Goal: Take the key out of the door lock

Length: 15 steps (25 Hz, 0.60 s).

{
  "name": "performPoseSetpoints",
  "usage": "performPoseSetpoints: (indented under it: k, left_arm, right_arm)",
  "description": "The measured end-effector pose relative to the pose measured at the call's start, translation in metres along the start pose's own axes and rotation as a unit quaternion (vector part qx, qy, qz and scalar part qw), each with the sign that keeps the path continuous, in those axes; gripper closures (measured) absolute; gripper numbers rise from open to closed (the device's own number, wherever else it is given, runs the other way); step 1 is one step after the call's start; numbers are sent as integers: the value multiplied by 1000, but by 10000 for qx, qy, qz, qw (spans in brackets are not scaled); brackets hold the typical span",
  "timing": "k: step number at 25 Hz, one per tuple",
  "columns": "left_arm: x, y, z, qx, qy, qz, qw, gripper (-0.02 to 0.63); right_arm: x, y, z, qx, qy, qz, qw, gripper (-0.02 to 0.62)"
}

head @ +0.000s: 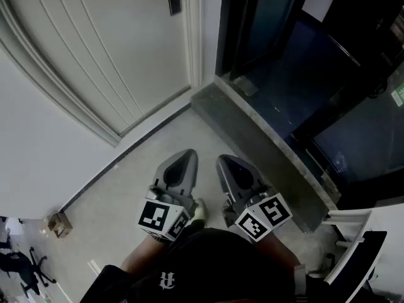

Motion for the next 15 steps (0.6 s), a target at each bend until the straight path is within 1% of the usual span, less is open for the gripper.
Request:
performPoseSetpoints:
  k: [5, 9, 15]
  left_arm:
    - [-8, 48, 28, 74, -98, -7, 9999, 600]
    - [-16, 69, 43, 146, -119, -23, 9998, 600]
    - [-21, 96, 67, 12, -169, -4, 9999, 600]
  right_arm:
    - [2, -6, 59, -62, -88, -98, 9999, 578]
    - [-3, -7, 88, -125, -104, -189, 9997, 578]
    - [0, -22, 128, -273, -30, -159, 9995, 578]
Point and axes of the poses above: the fingertips, and each gripper's own axes: z forward along the fingers, y to its left, x out of its underside, the point moved 6 cm from there along -z, backward along the fingers, and after that the axes turned 5 degrees about -y, right-handed, at the moved point
